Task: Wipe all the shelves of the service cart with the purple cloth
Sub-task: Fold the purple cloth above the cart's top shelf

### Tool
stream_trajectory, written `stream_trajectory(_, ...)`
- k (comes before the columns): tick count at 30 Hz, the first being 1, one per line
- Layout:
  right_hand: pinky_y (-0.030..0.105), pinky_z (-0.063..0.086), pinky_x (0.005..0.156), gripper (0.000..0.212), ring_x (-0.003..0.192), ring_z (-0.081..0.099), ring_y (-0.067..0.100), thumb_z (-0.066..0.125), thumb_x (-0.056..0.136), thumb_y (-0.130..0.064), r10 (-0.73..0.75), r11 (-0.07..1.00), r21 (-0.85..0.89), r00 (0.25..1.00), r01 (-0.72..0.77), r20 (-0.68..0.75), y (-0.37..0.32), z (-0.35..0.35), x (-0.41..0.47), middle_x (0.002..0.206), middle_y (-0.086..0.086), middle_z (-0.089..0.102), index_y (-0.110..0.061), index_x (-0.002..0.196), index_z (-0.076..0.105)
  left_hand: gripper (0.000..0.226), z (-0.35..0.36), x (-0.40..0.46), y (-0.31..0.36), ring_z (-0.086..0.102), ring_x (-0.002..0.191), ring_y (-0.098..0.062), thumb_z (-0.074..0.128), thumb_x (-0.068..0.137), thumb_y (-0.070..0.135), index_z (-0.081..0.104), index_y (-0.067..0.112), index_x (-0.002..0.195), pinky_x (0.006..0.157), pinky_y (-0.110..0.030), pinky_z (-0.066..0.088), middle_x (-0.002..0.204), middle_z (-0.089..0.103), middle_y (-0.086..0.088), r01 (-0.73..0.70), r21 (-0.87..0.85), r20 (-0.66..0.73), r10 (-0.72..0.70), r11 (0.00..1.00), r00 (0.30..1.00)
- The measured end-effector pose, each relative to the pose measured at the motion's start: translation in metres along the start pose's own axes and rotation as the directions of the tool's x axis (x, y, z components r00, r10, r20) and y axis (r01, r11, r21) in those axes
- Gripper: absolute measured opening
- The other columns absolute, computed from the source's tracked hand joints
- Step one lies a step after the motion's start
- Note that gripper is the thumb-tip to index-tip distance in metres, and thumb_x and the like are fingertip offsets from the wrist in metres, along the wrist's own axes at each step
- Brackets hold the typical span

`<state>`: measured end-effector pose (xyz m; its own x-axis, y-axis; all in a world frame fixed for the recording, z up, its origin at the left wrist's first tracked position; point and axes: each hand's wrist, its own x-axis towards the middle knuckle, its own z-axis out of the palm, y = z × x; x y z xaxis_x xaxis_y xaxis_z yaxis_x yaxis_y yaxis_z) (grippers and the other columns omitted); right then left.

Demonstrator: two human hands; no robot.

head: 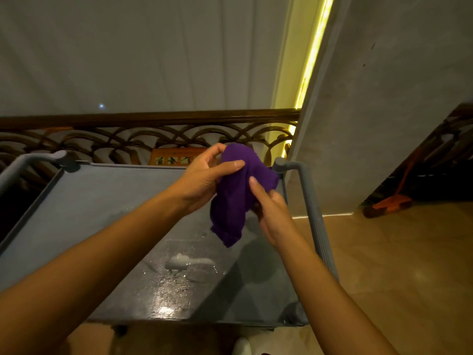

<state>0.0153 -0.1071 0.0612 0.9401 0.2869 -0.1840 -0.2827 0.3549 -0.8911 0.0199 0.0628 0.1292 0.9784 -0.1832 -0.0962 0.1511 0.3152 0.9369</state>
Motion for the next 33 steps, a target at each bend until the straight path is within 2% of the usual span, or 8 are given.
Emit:
stream_trajectory(5, 0.028, 0.058, 0.084, 0.028, 0.103, 0.070, 0.011, 0.075, 0.086, -0.033, -0.174, 0.979, -0.139, 0.970, 0.151, -0.171, -0.013, 0.031, 0.012, 0.107, -0.009, 0.073, -0.032, 0.110, 0.062, 0.045, -0.053, -0.031, 0.018, 0.065, 0.115, -0.025, 0.078, 0.074, 0.006, 0.057, 0.017, 0.112, 0.085, -0.032, 0.057, 0.119, 0.069, -0.007, -0.092, -0.024, -0.185, 0.086, 0.995, 0.979)
stream_trajectory(10, 0.026, 0.051, 0.075, 0.052, 0.105, 0.060, 0.014, 0.079, 0.082, -0.030, -0.022, 0.804, -0.595, 0.998, -0.014, -0.053, -0.024, 0.053, 0.012, 0.116, -0.006, 0.060, -0.020, 0.126, 0.053, 0.070, -0.095, -0.069, 0.021, 0.064, 0.113, -0.023, 0.070, 0.082, -0.005, 0.047, 0.037, 0.133, 0.091, -0.038, 0.058, 0.127, 0.059, -0.009, -0.032, 0.362, -0.260, 0.133, 0.932, 0.956)
stream_trajectory(15, 0.031, 0.059, 0.078, 0.035, 0.097, 0.063, 0.014, 0.078, 0.085, -0.026, -0.301, 0.632, -0.764, 0.950, 0.129, -0.088, -0.020, 0.076, -0.003, 0.103, -0.007, 0.063, -0.020, 0.113, 0.058, 0.038, -0.125, -0.102, 0.028, 0.058, 0.103, -0.015, 0.064, 0.093, 0.016, 0.058, 0.026, 0.129, 0.085, -0.033, 0.056, 0.119, 0.058, -0.003, 0.052, 0.874, -0.197, 0.255, 0.483, 0.947)
stream_trajectory(19, 0.037, 0.056, 0.088, 0.024, 0.106, 0.056, 0.016, 0.074, 0.086, -0.032, -0.671, 0.345, -0.889, 0.742, 0.301, -0.009, -0.004, 0.105, -0.021, 0.111, -0.003, 0.059, -0.019, 0.101, 0.060, 0.021, -0.136, -0.122, 0.046, 0.047, 0.099, -0.014, 0.064, 0.094, 0.025, 0.065, 0.022, 0.114, 0.086, -0.034, 0.046, 0.108, 0.051, -0.001, 0.018, 0.960, -0.130, 0.388, 0.281, 0.913)
stream_trajectory(20, 0.034, 0.055, 0.091, 0.024, 0.113, 0.054, 0.014, 0.074, 0.086, -0.032, -0.691, 0.356, -0.870, 0.723, 0.342, 0.002, -0.004, 0.109, -0.023, 0.119, -0.003, 0.057, -0.018, 0.101, 0.061, 0.018, -0.140, -0.127, 0.052, 0.047, 0.104, -0.016, 0.064, 0.094, 0.026, 0.065, 0.023, 0.111, 0.089, -0.035, 0.044, 0.112, 0.051, -0.002, -0.002, 0.958, -0.122, 0.414, 0.287, 0.902)
stream_trajectory(23, 0.029, 0.059, 0.080, 0.016, 0.105, 0.062, 0.009, 0.068, 0.093, -0.034, -0.526, 0.681, -0.605, 0.851, 0.412, -0.013, -0.004, 0.126, -0.034, 0.114, -0.010, 0.062, -0.032, 0.105, 0.058, 0.011, -0.152, -0.146, 0.066, 0.057, 0.104, -0.013, 0.060, 0.096, 0.024, 0.060, 0.033, 0.104, 0.087, -0.030, 0.051, 0.114, 0.057, 0.002, -0.108, 0.855, -0.118, 0.394, 0.507, 0.911)
stream_trajectory(27, 0.021, 0.055, 0.070, 0.029, 0.103, 0.063, 0.011, 0.059, 0.099, -0.039, -0.470, 0.753, -0.535, 0.882, 0.383, -0.030, 0.008, 0.151, -0.041, 0.112, -0.017, 0.057, -0.037, 0.126, 0.050, 0.032, -0.151, -0.167, 0.069, 0.065, 0.103, -0.016, 0.053, 0.100, 0.017, 0.056, 0.045, 0.115, 0.079, -0.031, 0.060, 0.120, 0.056, 0.001, -0.179, 0.492, -0.175, 0.298, 0.852, 0.938)
stream_trajectory(33, 0.023, 0.061, 0.069, 0.074, 0.109, 0.063, 0.017, 0.085, 0.074, -0.045, -0.147, 0.922, -0.347, 0.984, 0.172, 0.098, 0.026, 0.158, -0.060, 0.130, -0.011, 0.052, -0.056, 0.132, 0.040, 0.034, -0.149, -0.185, 0.058, 0.060, 0.111, -0.025, 0.041, 0.105, 0.013, 0.072, 0.023, 0.094, 0.079, -0.033, 0.055, 0.119, 0.063, 0.001, -0.117, 0.161, -0.338, 0.167, 0.980, 0.926)
